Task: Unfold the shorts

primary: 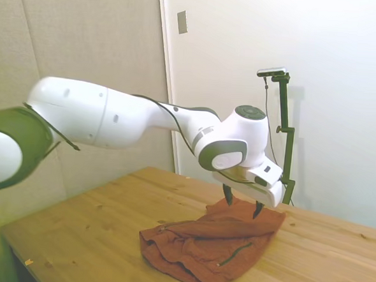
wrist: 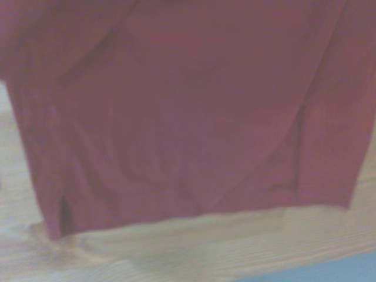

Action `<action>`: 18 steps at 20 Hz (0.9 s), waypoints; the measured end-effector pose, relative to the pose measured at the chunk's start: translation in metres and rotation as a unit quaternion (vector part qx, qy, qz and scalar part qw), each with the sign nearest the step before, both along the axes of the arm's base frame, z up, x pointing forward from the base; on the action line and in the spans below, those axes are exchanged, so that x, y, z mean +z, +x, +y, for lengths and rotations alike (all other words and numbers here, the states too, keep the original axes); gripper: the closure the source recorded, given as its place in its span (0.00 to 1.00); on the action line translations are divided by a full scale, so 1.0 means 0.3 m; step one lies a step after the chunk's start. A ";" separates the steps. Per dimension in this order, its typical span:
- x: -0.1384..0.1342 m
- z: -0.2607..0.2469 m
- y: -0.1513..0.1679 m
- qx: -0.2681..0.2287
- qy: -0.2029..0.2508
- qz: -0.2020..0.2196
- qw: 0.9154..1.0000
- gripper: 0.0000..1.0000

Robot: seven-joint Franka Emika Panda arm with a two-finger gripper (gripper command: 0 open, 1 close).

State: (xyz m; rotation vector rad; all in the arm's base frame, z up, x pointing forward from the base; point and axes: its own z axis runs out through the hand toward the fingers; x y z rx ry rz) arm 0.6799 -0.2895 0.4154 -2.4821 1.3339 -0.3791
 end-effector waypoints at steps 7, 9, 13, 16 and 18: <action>-0.085 -0.021 0.105 -0.169 -0.026 0.021 0.985 0.00; -0.053 -0.040 0.093 -0.217 -0.037 0.024 0.975 0.00; -0.008 -0.061 0.062 -0.262 -0.043 0.028 0.964 0.00; -0.092 -0.044 0.057 -0.260 -0.034 0.047 0.964 0.00; -0.147 -0.017 0.076 -0.253 -0.021 0.048 0.966 0.00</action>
